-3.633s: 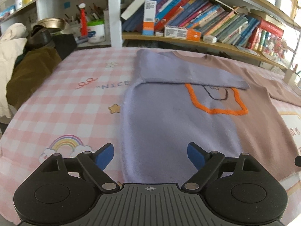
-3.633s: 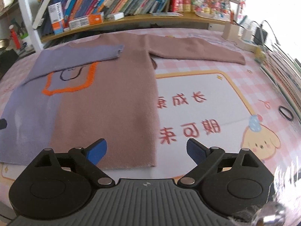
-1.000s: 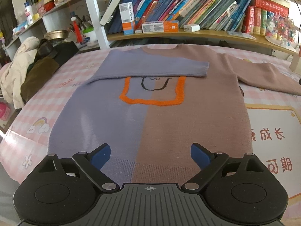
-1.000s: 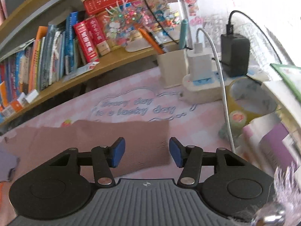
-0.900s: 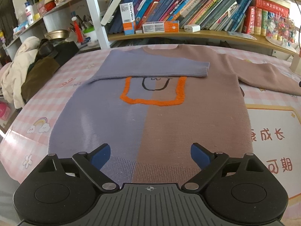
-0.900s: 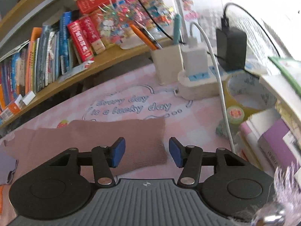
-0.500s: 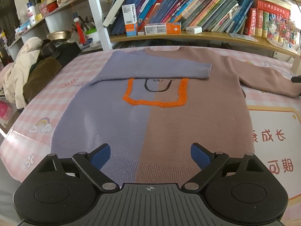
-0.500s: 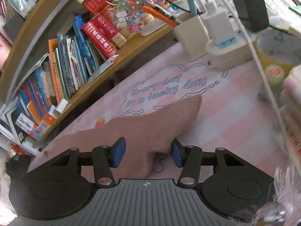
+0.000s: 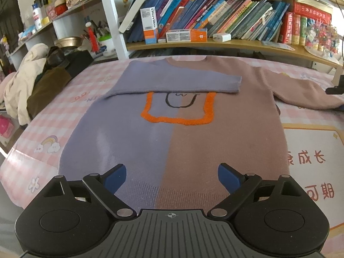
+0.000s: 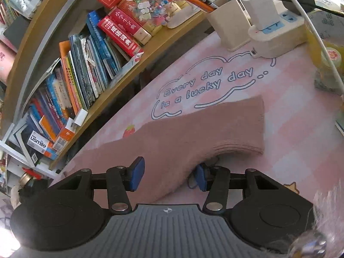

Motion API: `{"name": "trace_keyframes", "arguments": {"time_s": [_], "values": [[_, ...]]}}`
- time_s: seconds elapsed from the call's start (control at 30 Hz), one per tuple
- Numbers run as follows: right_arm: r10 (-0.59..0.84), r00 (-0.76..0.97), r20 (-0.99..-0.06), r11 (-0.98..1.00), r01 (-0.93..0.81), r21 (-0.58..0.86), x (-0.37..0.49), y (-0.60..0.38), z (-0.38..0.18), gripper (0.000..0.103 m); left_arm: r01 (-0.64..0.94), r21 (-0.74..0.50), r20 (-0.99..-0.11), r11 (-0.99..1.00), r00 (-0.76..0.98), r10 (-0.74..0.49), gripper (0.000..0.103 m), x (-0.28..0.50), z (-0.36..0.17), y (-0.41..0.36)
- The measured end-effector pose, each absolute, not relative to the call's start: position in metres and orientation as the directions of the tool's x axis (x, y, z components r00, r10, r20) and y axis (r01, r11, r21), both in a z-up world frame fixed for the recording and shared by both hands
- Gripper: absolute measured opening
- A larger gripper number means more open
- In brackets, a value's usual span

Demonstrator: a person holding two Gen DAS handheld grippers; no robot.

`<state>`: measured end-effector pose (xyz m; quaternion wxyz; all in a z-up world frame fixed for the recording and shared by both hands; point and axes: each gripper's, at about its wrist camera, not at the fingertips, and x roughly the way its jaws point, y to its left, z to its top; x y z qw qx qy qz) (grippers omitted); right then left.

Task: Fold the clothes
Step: 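Close the right tool on the pink sleeve cuff, then lift the pink sleeve with the right tool and carry it across the sweater front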

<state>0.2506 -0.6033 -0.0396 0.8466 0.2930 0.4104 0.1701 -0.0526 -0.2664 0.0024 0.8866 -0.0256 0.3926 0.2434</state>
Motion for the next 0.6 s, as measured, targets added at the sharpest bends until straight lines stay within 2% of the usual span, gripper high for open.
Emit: {"name": "trace_keyframes", "arguments": {"time_s": [0.17,0.37,0.5,0.6], "values": [[0.446,0.669,-0.595,0.797,0.006,0.604,0.253,-0.622,-0.039,0.044,-0.466,0.168,-0.665,0.869,0.597,0.449,0.094,-0.060,0.004,-0.269],[0.418,0.671,-0.612,0.805,0.038,0.592,0.254,-0.634,-0.042,0.028,-0.455,0.171,-0.651,0.874,0.613,0.447,0.094,-0.060,0.003,-0.271],[0.405,0.664,-0.629,0.814,0.051,0.579,0.254,-0.637,-0.043,0.013,-0.448,0.177,-0.665,0.876,0.602,0.442,0.094,-0.059,0.000,-0.271],[0.403,0.661,-0.632,0.817,0.052,0.575,0.253,-0.638,-0.042,0.008,-0.447,0.179,-0.672,0.876,0.595,0.441,0.094,-0.060,-0.003,-0.269]]}}
